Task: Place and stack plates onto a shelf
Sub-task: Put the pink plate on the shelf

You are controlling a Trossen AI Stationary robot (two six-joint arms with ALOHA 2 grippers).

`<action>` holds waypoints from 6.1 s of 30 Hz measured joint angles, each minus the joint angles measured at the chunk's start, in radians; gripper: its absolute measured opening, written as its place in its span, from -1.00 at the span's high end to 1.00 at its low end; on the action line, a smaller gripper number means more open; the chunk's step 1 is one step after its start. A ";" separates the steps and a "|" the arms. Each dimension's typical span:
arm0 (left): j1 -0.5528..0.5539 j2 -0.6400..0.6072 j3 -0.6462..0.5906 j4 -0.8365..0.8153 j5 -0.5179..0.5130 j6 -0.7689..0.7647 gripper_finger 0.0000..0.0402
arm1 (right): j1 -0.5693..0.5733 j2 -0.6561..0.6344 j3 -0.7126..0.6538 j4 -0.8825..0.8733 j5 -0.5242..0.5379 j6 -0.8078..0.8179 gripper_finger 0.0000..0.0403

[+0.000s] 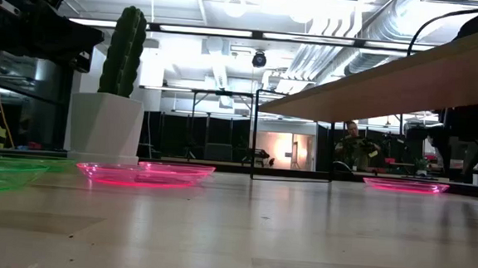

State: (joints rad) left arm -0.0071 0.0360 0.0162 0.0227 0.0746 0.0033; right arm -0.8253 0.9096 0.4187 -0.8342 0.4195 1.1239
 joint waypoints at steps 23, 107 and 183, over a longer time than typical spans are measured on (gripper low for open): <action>0.000 0.000 0.000 0.000 0.000 0.000 1.00 | 0.000 0.002 -0.148 0.241 -0.054 0.136 0.39; 0.000 0.000 0.000 0.000 0.000 0.000 1.00 | 0.153 -0.215 -0.192 0.303 0.100 0.222 0.30; 0.000 0.000 0.000 0.000 0.000 0.000 1.00 | 0.200 0.457 -0.119 0.754 0.330 0.387 1.00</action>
State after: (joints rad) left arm -0.0069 0.0360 0.0166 0.0225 0.0748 0.0032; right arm -0.6254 1.3667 0.2996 -0.0799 0.7493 1.5106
